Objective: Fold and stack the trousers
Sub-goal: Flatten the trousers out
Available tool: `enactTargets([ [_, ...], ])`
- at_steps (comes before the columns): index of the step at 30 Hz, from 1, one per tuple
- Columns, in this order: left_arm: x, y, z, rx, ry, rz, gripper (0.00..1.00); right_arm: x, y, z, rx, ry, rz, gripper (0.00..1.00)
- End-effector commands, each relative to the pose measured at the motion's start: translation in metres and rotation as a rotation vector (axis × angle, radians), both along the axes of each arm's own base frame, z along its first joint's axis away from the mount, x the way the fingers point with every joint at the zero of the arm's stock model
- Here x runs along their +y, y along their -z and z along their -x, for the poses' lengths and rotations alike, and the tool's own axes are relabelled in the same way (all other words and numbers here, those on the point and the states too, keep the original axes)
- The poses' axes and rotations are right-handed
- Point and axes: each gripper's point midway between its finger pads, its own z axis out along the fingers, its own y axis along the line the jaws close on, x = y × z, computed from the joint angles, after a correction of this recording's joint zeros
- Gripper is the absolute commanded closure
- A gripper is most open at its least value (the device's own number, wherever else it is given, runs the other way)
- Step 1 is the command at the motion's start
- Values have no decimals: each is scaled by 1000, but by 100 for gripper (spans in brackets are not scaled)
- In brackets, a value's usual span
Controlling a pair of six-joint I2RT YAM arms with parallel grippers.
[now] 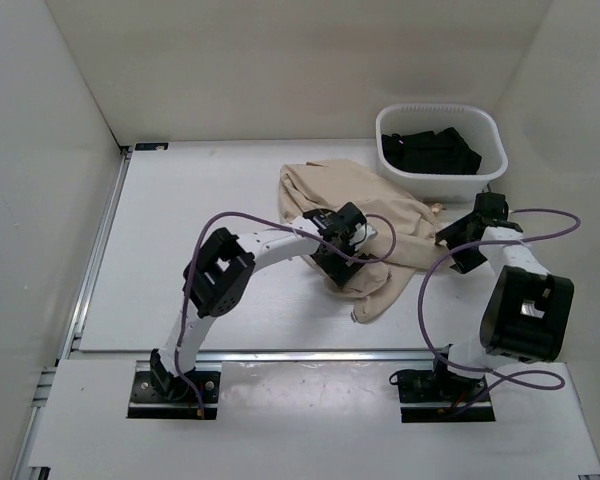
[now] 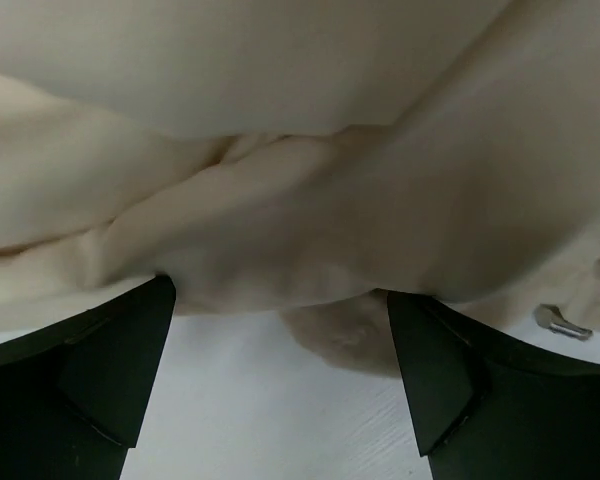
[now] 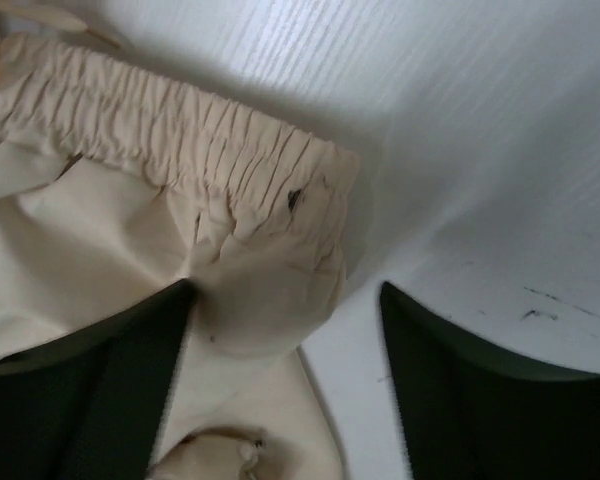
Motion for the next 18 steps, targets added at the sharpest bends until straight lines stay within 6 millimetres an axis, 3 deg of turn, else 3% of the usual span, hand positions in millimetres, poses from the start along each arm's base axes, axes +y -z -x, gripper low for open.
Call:
enactTargets([
  [1, -17, -4, 6, 26, 34, 56, 2, -4, 19, -1, 17, 42, -18, 28],
  [2, -15, 5, 8, 40, 34, 38, 23, -10, 18, -3, 8, 56, -7, 39],
  [3, -15, 5, 8, 40, 34, 38, 40, -10, 25, -1, 20, 45, -3, 61],
  [5, 1, 12, 3, 61, 5, 12, 80, -9, 29, 1, 30, 33, -21, 83],
  [6, 7, 4, -3, 56, -13, 19, 86, -10, 31, 2, 37, 29, -31, 100],
  [7, 23, -12, -13, 51, -53, 40, 86, -9, 32, 4, 49, 29, -34, 100],
  [9, 59, -24, -18, 50, -117, 10, 86, -8, 16, 3, 3, 12, -25, 100],
  [10, 77, -53, -25, 0, -156, 42, 86, -5, 8, 5, -14, -6, -32, 100],
  [11, 120, -56, -38, -11, -255, 4, 86, -3, -11, 7, -60, -20, -23, 100],
  [13, 169, -80, -53, -63, -376, 10, 86, -3, -37, 9, -121, -32, 0, 100],
  [14, 219, -111, -72, -138, -514, 43, 86, -2, -62, 12, -192, -47, 29, 100],
  [15, 250, -123, -79, -181, -594, 39, 86, 0, -75, 18, -211, -60, 32, 100],
  [16, 279, -148, -83, -244, -671, 67, 86, 3, -96, 17, -265, -77, 40, 100],
  [17, 333, -157, -90, -273, -813, 63, 86, 5, -120, 21, -333, -95, 61, 100],
  [18, 358, -177, -98, -332, -881, 86, 86, 12, -131, 26, -350, -115, 52, 100],
])
